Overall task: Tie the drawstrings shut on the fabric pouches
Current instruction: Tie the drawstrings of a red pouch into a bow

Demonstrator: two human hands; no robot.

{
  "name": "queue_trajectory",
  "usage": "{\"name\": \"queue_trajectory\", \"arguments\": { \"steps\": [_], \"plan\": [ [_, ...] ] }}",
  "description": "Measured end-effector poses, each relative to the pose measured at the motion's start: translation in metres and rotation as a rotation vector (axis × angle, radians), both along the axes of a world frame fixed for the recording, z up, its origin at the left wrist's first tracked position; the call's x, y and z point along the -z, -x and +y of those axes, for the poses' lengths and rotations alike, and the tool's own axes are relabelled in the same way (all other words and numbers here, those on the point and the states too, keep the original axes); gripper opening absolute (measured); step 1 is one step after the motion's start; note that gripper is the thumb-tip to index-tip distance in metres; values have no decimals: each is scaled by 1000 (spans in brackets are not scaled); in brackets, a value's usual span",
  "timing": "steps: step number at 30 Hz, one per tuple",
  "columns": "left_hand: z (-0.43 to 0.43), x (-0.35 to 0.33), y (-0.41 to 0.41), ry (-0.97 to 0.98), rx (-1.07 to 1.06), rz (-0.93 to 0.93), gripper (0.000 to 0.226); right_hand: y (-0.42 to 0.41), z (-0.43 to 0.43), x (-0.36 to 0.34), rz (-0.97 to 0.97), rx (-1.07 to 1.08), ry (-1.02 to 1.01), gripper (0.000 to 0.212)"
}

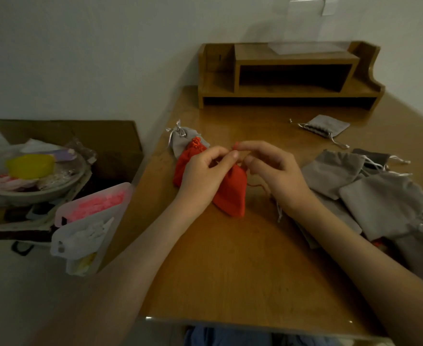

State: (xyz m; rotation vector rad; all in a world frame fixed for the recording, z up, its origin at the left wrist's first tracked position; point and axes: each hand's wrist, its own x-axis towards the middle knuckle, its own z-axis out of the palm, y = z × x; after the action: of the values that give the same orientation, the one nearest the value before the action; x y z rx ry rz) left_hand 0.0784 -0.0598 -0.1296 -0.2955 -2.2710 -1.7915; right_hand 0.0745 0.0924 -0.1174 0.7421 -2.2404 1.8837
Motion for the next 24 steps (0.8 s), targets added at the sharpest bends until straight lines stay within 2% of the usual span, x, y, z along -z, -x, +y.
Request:
{"name": "queue_trajectory", "arguments": {
  "steps": [4,7,9,11,16,19,22,24],
  "plan": [
    [1,1,-1,50,-15,-10,16,4,4,-1,23,160,-64,19],
    [0,-2,0,-29,-34,-21,14,7,4,0,-127,103,-263,18],
    [0,-4,1,-104,-41,-49,14,6,3,0,-240,3,-327,25],
    [0,-6,-1,-164,-39,-75,13,7,2,1,-306,-64,-301,32],
    [3,-10,-3,-240,-6,-123,13,8,6,2,-472,-196,-51,35],
    [0,-8,0,-286,12,-152,14,9,8,3,-448,-200,-87,28],
    [-3,-8,1,-385,75,-167,15,10,6,4,-443,-170,-130,40],
    [-3,-8,2,-488,150,-170,14,9,4,4,-464,-150,-127,38]
  ]
}}
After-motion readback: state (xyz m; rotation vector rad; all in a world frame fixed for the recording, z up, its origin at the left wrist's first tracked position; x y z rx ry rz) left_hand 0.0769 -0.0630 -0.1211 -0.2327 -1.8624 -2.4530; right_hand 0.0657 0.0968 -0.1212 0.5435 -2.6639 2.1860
